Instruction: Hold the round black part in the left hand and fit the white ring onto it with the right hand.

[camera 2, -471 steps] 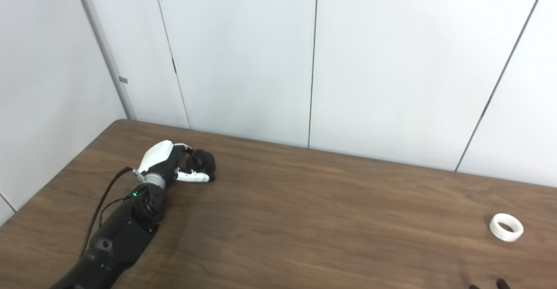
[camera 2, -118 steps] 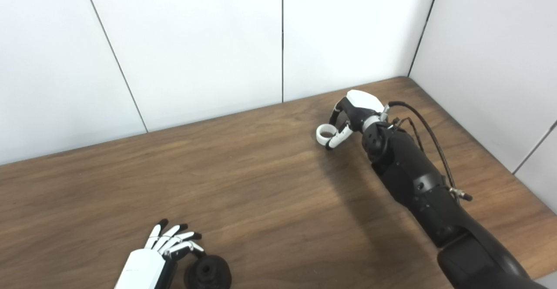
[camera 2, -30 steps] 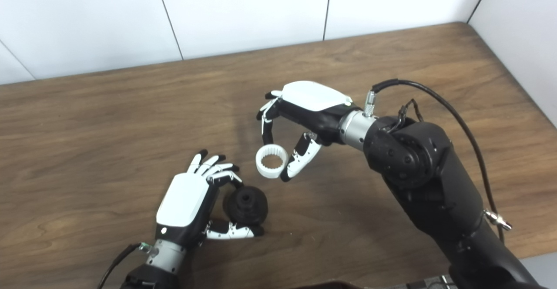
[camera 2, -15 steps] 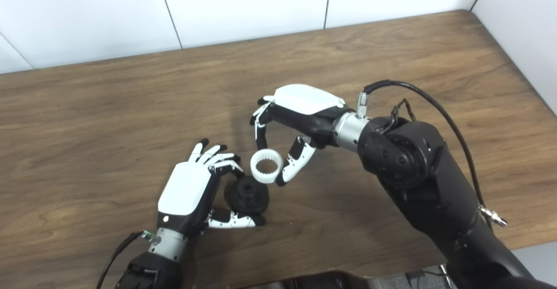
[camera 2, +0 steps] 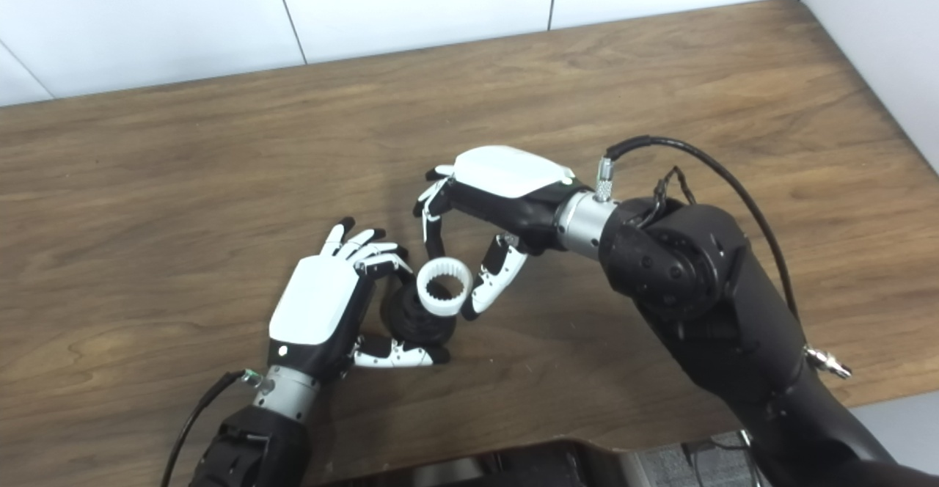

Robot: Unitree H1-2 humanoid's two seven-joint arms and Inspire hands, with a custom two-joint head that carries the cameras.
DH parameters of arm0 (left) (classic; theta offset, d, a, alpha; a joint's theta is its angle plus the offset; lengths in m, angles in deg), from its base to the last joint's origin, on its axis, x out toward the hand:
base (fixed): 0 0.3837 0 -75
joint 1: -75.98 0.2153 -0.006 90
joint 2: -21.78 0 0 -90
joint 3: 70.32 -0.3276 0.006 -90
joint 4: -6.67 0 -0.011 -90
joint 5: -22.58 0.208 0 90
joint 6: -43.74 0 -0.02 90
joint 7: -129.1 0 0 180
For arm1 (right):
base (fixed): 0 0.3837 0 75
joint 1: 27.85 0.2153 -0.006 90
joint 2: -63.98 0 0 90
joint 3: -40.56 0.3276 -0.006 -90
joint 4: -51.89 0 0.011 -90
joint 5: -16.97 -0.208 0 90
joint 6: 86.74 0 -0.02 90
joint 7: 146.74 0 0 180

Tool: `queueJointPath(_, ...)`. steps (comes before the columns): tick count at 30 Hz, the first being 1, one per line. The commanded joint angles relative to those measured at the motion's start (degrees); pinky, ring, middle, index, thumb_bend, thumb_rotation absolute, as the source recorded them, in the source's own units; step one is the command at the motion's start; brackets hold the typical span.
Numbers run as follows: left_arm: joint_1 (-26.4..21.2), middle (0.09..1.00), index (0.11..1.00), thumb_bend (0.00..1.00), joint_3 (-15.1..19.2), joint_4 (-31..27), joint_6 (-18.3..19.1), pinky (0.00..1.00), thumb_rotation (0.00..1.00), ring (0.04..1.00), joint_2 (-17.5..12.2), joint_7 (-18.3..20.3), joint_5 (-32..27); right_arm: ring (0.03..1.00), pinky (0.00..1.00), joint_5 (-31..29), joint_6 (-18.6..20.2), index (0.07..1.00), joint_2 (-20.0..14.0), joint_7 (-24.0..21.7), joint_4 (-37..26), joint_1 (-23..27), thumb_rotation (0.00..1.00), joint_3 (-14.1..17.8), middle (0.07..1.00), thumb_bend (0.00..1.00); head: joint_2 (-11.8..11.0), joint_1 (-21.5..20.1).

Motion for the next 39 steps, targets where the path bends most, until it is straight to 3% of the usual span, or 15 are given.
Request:
queueJointPath(1,-0.3,0.763,0.482,0.53,-0.2,-0.6,0.3,1.00,0.06,0.887,0.3,1.6,0.5,0.967,0.88,0.9,-0.1,0.483,0.5,0.0,-1.8,1.3,0.14,0.1,0.829,0.53,0.0,0.0)
queueJointPath(22,-0.4,0.763,0.482,0.52,0.0,-0.8,0.1,1.00,0.06,0.890,0.8,2.0,0.4,0.955,0.85,0.4,-1.6,0.483,2.4,1.6,0.4,2.4,0.13,-0.8,0.832,0.52,0.2,0.1)
queueJointPath(39,-0.4,0.763,0.482,0.52,0.2,-1.3,0.1,1.00,0.06,0.890,1.4,2.3,0.2,0.956,0.84,1.3,-4.9,0.483,2.7,4.4,2.9,1.7,0.13,-1.2,0.842,0.52,0.4,0.0)
